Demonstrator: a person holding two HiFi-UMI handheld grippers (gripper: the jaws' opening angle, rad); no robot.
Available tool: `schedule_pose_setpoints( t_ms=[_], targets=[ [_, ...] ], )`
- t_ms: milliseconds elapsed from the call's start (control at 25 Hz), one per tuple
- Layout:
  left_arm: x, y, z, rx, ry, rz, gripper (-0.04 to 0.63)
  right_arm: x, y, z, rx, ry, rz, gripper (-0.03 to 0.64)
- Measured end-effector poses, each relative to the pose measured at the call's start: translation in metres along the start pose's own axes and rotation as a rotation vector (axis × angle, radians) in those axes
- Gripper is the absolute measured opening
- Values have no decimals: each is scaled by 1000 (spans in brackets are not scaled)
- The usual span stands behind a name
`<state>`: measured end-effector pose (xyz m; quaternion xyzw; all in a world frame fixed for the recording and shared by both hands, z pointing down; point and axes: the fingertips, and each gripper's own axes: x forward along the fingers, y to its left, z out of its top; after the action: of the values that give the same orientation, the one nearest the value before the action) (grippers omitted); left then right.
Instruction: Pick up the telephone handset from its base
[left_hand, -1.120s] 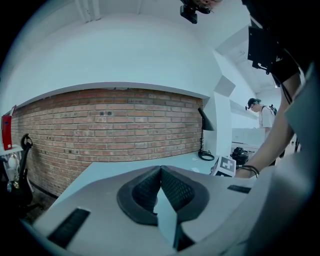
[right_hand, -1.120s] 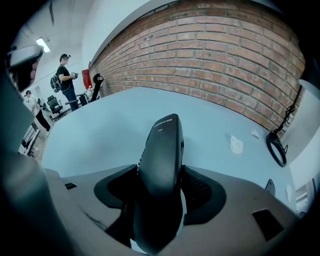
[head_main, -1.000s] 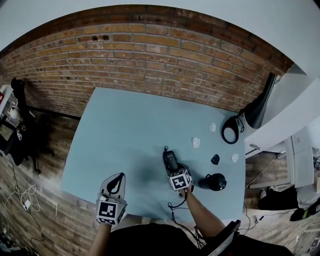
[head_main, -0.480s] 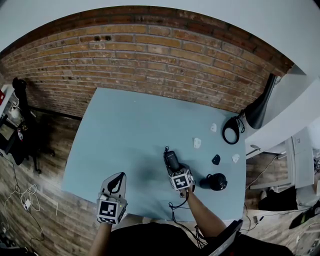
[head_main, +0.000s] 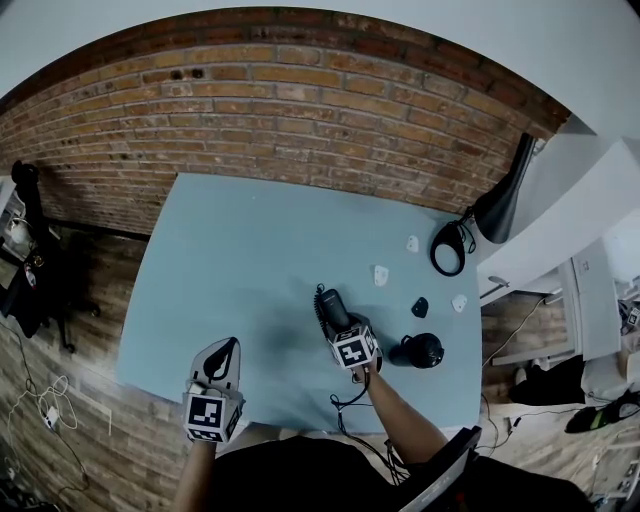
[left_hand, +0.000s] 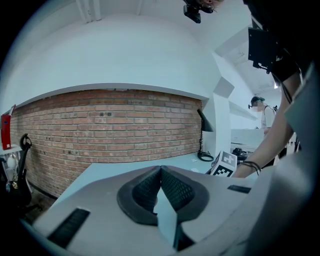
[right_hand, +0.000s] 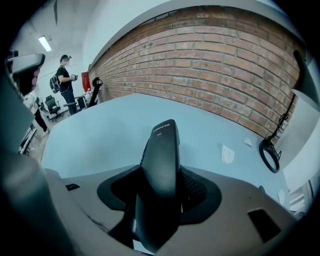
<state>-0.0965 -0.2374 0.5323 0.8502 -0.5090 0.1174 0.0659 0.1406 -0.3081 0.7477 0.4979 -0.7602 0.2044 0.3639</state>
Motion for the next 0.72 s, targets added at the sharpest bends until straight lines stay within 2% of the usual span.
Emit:
schedule_pose_setpoints(
  t_ms=[720],
  targets=[
    [10, -10, -1, 1, 1, -41, 23, -26, -6, 39, 62, -135, 1, 242]
  ],
)
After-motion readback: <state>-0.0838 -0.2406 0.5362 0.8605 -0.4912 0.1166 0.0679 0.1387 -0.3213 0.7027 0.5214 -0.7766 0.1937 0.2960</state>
